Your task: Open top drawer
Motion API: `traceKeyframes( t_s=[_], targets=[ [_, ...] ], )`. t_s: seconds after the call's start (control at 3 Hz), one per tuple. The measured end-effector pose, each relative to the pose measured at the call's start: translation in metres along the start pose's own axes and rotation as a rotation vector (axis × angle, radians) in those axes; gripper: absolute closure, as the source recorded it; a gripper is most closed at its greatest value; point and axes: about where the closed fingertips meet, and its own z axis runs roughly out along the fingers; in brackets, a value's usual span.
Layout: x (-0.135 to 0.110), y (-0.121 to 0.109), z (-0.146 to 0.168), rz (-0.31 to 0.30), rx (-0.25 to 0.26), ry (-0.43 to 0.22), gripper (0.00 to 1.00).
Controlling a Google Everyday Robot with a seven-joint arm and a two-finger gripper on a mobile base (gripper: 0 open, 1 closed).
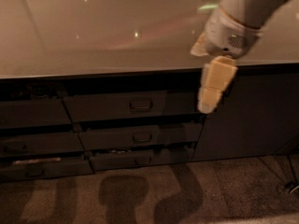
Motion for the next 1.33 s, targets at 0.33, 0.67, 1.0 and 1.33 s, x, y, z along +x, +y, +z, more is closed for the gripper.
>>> traceKeyframes(
  t_s=[0.33,0.67,1.0,1.33],
  targets=[
    [-0.046,-0.008,0.029,-0.081,-0.075,-0.014,0.0],
    [-0.051,-0.012,0.03,-0.084,-0.059,-0.023,0.0],
    [-0.042,-0.01,0.028,-0.071,-0.012,-0.003,0.0],
    [-0.039,0.015,0.045,-0.121,0.002,-0.085,0.0]
  ],
)
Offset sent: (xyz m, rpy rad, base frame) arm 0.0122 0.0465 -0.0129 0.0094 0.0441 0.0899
